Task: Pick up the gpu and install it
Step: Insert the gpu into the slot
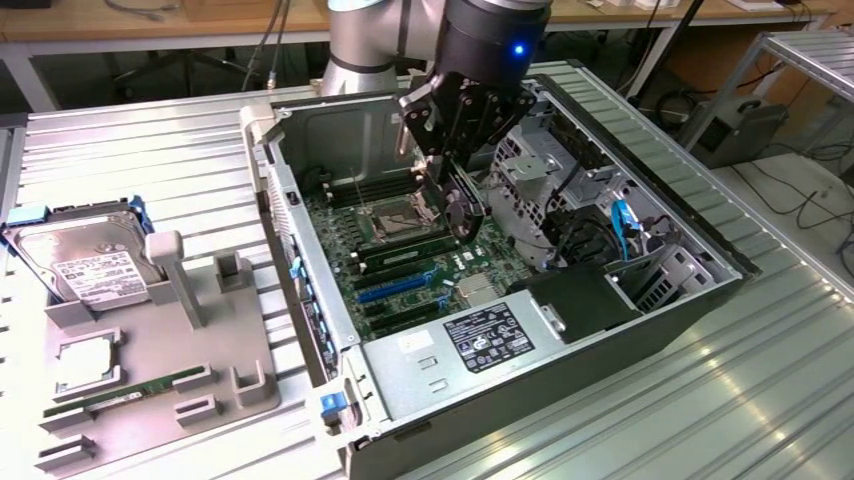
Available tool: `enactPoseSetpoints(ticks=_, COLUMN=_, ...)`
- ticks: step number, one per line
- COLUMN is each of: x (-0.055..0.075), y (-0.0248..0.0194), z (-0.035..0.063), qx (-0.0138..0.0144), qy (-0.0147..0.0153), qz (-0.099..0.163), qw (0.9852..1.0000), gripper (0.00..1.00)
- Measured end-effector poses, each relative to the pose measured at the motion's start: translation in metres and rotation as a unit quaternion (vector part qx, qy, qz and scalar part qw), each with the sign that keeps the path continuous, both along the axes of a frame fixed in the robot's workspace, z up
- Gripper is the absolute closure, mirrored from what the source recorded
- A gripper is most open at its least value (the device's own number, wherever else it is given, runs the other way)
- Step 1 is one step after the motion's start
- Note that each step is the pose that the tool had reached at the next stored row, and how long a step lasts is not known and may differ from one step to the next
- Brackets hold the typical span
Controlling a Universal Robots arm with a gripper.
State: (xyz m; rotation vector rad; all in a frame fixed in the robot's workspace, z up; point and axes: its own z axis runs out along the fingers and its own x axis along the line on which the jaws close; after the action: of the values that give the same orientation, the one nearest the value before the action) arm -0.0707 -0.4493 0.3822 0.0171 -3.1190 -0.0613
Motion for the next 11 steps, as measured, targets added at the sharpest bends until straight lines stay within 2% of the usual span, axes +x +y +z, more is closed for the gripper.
enactPoseSetpoints(ticks=4, x=0.0000, y=0.0000, z=0.0000, qx=0.0000, qy=0.0000, qz=0.000, qw=1.0000, gripper=0.74)
enactPoseSetpoints(ticks=6, x=0.0000, y=0.0000, z=-0.0001, qx=0.0000, qy=-0.0006, qz=0.030, qw=0.9996, gripper=0.74)
enactPoseSetpoints(ticks=8, x=0.0000, y=0.0000, z=-0.0001, qx=0.0000, qy=-0.0015, qz=0.049, qw=0.9988, gripper=0.74)
enactPoseSetpoints(ticks=11, x=0.0000, y=0.0000, z=-0.0002, qx=-0.0001, qy=-0.0029, qz=0.077, qw=0.9971, gripper=0.74)
